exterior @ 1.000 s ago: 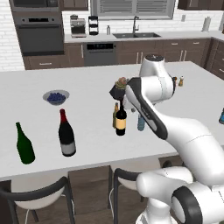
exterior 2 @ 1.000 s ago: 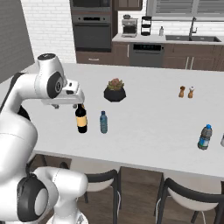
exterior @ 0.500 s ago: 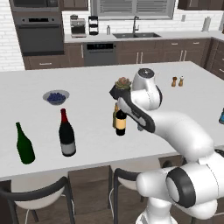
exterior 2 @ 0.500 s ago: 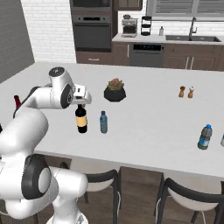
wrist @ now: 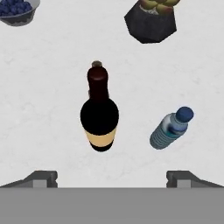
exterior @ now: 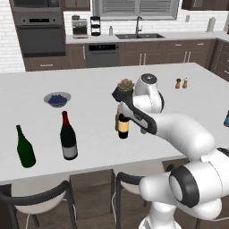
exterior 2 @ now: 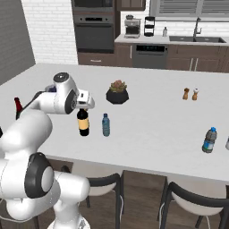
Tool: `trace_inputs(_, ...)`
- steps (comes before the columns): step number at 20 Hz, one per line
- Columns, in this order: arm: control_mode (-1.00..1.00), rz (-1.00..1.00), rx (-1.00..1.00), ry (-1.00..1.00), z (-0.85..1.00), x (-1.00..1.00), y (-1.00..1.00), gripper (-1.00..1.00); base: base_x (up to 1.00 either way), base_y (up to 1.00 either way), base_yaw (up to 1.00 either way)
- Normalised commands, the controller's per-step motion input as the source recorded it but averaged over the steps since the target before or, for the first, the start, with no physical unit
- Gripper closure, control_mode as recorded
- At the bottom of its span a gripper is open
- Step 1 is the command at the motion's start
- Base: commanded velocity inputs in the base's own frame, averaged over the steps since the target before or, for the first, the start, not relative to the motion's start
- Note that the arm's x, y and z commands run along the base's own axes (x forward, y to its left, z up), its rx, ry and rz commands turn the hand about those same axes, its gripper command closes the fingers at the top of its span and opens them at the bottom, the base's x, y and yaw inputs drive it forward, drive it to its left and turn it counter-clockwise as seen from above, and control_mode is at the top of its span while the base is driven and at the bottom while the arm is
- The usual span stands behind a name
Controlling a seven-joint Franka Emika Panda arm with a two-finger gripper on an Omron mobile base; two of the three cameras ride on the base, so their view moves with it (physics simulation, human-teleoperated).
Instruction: Move the plastic bottles in the middle to the plastics group, and the glass bottles in the middle to the glass group.
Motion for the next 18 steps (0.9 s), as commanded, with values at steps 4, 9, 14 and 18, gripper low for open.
trace_inputs(4, -1.0, 0.0, 0.0, 0.0, -0.2, 0.22, 0.18, -1.0, 0.0, 0.0, 0.0)
trace_inputs(9, -1.0, 0.0, 0.0, 0.0, -0.24, 0.24, 0.13, -1.0, 0.0, 0.0, 0.0)
trace_inputs(14, -1.0, 0.0, 0.0, 0.0, -0.19, 0.25, 0.0, -1.0, 0.0, 0.0, 0.0)
trace_inputs(18, -1.0, 0.0, 0.0, 0.0, -0.08, 0.13, 0.0, -1.0, 0.0, 0.0, 0.0)
